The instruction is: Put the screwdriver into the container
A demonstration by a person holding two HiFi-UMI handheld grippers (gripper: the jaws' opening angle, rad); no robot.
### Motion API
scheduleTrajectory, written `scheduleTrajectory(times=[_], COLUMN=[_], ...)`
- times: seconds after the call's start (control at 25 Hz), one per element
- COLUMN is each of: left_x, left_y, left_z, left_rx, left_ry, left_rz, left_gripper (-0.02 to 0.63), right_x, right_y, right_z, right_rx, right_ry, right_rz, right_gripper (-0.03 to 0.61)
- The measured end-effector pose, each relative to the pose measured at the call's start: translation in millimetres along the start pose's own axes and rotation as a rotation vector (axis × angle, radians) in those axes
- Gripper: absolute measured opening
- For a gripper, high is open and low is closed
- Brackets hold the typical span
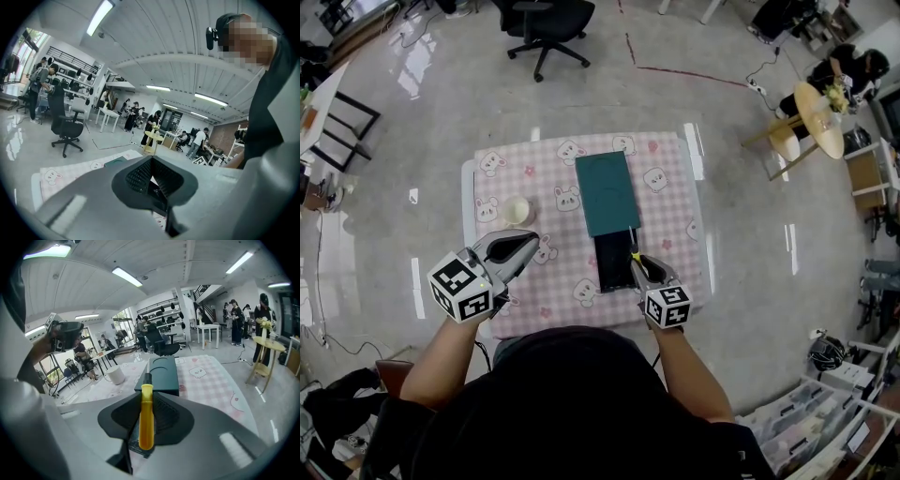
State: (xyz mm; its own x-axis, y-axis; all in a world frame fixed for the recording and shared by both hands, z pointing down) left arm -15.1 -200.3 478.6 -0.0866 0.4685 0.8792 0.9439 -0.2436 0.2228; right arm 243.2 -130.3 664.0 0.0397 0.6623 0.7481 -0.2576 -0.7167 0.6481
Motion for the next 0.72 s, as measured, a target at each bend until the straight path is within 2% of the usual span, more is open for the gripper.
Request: scheduleTrajectory(times=[0.72], left_x=[4.0], left_y=[-0.4], left_z=[-10.3], left_rx=[-0.019], left_ry=[-0.025], left_rz=[-0.018], left_gripper=[0.0], right_x=[36.7], right_y=[35.1], right_z=[-17.2], right_rx=[-0.074], right_ry=[-0.177], right_rz=[-0.15], right_gripper=[0.109])
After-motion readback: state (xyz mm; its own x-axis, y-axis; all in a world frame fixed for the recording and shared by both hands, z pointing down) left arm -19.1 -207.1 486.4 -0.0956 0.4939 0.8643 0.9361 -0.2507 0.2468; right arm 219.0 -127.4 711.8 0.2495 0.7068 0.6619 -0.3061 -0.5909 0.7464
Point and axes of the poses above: the fingertips, and each gripper's own axes: y forward along the fingers, z to its right, x out of its underside, the point moved 3 cm from there along -y, backward along the fingers, and after that the axes turned 10 degrees about x, right-handed, at the moved point
